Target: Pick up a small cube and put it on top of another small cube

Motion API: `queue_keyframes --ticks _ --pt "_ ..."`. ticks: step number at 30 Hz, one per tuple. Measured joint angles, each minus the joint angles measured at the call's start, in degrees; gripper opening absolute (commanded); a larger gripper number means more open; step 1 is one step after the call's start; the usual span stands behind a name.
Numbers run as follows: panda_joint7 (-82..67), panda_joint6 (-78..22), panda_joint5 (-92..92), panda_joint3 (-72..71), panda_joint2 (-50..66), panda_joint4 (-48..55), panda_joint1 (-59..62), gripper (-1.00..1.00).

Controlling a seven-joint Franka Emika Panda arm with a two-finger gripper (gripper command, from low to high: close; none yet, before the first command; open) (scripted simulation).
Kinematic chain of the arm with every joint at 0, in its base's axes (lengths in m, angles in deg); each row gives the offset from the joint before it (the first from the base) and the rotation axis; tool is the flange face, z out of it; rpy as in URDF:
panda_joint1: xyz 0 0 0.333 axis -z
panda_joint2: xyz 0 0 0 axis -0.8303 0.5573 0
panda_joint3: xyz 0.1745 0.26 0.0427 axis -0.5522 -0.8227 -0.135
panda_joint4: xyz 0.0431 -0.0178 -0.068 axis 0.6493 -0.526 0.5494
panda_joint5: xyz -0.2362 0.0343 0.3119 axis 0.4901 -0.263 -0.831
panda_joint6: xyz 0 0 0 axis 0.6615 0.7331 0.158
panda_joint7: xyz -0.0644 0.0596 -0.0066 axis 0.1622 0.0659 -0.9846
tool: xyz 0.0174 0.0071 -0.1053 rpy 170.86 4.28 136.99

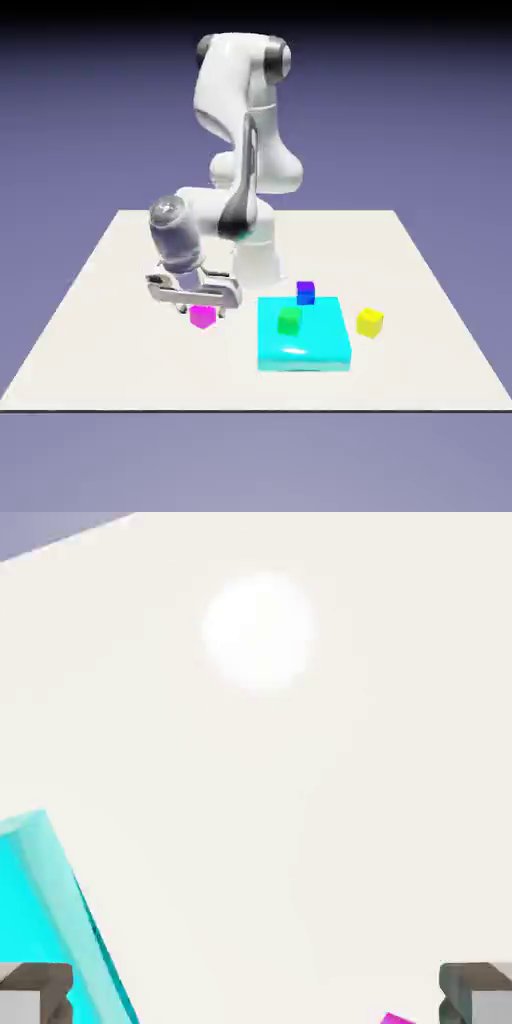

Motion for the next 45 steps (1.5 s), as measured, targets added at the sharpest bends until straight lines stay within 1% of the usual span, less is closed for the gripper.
queue_keyframes --ticks 17,18,21,22,24,28,29,39,45 --pt "-2.41 -42.24 -5.6 7.94 34.22 20.9 7.73 0.0" --pt "-2.41 -42.25 -5.6 7.94 34.22 20.9 7.73 0.0" --pt "-3.03 -36.16 -6.64 7.25 34.26 14.68 6.81 0.0" --pt "-3.23 -34.22 -6.97 7.04 34.27 12.7 6.52 -1.0" --pt "-3.22 -34.21 -7.02 7.04 34.27 12.7 6.52 -1.0" --pt "-2.44 -42.23 -5.74 7.87 34.22 20.9 7.65 -1.0" --pt "-3.65 -41.6 -6.36 6.21 34.17 20.83 5.75 -1.0" --pt "-16.39 -43.66 18.55 -12.21 35.36 31.83 3.55 -1.0" --pt "-20.46 -47.94 33.48 -24.67 37.17 40.48 -0.41 -1.0"
